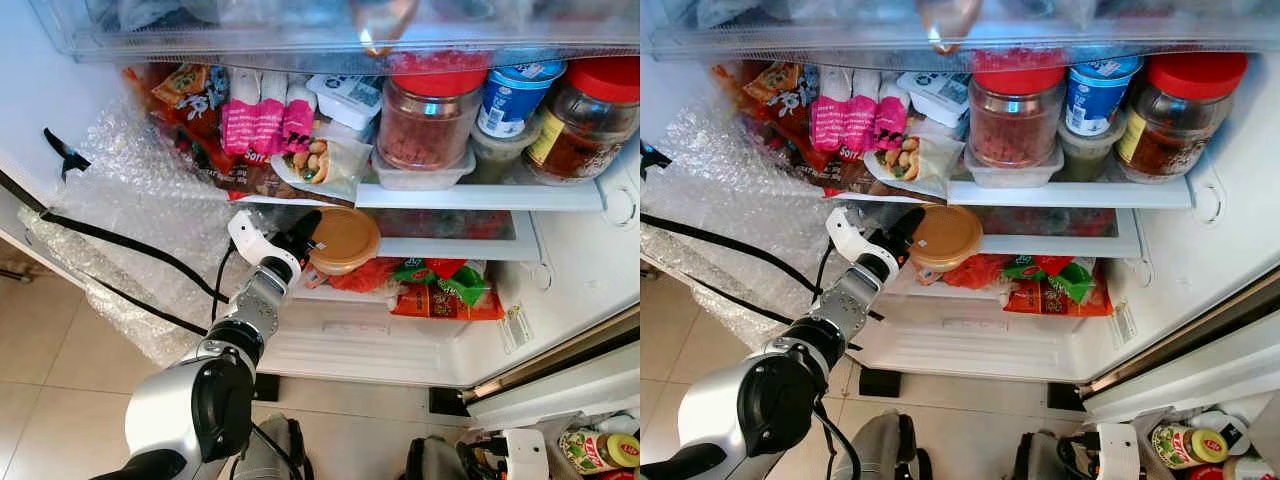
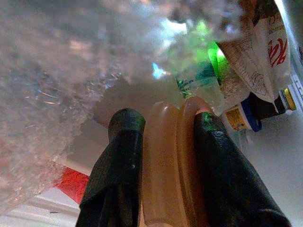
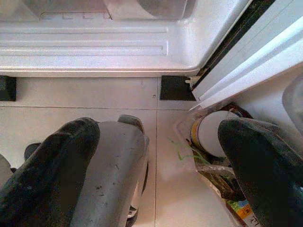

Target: Restocking fridge

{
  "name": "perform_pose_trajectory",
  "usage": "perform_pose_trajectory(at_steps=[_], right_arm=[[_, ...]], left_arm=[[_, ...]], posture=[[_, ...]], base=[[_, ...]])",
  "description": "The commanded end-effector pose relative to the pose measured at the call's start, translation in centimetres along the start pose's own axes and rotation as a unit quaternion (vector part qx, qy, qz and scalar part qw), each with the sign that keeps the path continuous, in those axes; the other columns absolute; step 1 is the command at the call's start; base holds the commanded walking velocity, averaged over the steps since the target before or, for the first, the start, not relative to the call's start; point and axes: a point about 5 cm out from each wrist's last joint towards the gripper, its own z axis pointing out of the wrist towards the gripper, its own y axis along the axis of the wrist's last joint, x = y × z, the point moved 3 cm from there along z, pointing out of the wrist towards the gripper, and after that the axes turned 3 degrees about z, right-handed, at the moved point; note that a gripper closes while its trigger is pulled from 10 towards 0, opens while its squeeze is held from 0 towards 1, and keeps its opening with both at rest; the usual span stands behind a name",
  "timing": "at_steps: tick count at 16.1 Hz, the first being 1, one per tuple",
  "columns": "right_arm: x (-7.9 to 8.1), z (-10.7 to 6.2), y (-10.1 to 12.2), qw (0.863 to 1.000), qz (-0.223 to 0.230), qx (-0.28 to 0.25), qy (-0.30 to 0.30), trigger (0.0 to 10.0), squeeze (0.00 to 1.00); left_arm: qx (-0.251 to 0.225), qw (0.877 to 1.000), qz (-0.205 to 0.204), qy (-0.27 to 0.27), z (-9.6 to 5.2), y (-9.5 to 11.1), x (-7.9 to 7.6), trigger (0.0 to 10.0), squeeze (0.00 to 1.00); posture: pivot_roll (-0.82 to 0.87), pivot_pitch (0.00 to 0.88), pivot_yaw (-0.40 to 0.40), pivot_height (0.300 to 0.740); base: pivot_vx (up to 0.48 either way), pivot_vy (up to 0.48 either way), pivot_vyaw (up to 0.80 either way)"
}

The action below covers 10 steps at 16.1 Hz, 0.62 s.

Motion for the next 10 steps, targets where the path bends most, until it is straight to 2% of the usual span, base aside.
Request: perform_pose_trajectory(at_steps=[1,4,10], right_arm=[[0.11,-4.54,-9.64,0.985,0.011,0.174,-0.003,10.0,0.00],[0.12,-4.54,-9.63,0.985,0.011,0.174,-0.003,10.0,0.00],[0.06,-4.50,-9.57,0.985,0.011,0.174,-0.004,10.0,0.00]], left_arm=[[0.020,1.000,0.011,0.007,-0.30,-0.66,0.60,10.0,0.00],[0.019,1.000,0.011,0.007,-0.28,-0.59,0.58,10.0,0.00],[0.019,1.000,0.007,0.004,-0.24,-0.67,0.43,10.0,0.00]], posture=[[-0.14,0.275,0.086,0.641],[-0.14,0.275,0.086,0.641],[-0.14,0.272,0.086,0.641]], base=[[0.251,0.000,0.00],[0.245,0.000,0.00],[0.000,0.000,0.00]])
